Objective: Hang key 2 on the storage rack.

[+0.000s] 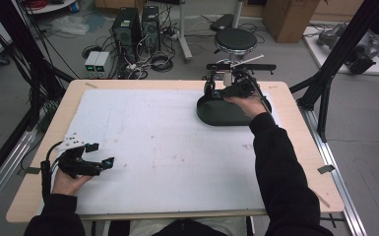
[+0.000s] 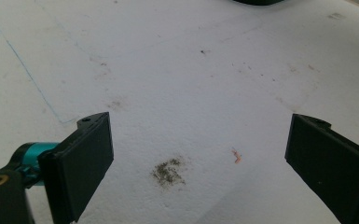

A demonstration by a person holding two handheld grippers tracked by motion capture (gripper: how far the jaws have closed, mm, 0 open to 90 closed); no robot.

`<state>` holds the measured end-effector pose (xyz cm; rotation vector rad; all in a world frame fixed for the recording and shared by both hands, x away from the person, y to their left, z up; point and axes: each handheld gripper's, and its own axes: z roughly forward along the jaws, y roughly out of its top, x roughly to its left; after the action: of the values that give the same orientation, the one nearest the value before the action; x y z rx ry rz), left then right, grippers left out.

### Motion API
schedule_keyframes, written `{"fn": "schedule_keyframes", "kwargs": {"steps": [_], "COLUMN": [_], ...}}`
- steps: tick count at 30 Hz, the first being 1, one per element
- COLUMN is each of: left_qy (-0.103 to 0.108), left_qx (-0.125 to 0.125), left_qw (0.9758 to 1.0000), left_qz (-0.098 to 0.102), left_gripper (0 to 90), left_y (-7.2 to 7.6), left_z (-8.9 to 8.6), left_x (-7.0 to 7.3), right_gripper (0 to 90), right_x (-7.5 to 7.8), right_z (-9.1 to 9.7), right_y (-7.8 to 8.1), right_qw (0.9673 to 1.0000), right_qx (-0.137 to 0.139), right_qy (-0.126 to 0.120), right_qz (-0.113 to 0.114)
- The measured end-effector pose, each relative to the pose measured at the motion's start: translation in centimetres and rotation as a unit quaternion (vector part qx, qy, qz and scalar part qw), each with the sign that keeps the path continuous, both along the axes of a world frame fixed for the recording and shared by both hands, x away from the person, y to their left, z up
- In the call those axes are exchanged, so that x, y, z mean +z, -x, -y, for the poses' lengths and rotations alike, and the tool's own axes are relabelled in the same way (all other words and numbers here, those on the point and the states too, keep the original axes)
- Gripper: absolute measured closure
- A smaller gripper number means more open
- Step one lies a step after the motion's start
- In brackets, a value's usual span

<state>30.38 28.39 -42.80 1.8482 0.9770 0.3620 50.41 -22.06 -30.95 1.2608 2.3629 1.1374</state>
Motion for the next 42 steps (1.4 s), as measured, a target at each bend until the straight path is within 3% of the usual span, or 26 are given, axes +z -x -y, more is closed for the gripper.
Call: {"fn": "schedule_keyframes", "kwargs": {"steps": [6,16,42], "left_qy": [0.001,-0.004,-0.005], "left_qx": [0.001,0.000,0.002], "left_qw": [1.0000,1.0000,1.0000], "left_qz": [0.000,-0.001,-0.003], "left_gripper": [8.1,8.1,8.1], "left_y": [0.0,0.0,0.0], "left_z": [0.1,0.1,0.1], "left_x": [0.0,0.0,0.0], "right_gripper": [0.9,0.8,0.9], "right_x": [-0.3,-1.1,-4.5], "right_z": [1.4,2.9,5.2], "right_y": [1.4,3.2,5.4], "right_qw": [0.9999,0.9997,0.9998], "right_qx": [-0.008,-0.010,-0.016], "right_qy": [-0.012,-0.011,-0.015], "right_qz": [0.002,0.021,-0.001]}}
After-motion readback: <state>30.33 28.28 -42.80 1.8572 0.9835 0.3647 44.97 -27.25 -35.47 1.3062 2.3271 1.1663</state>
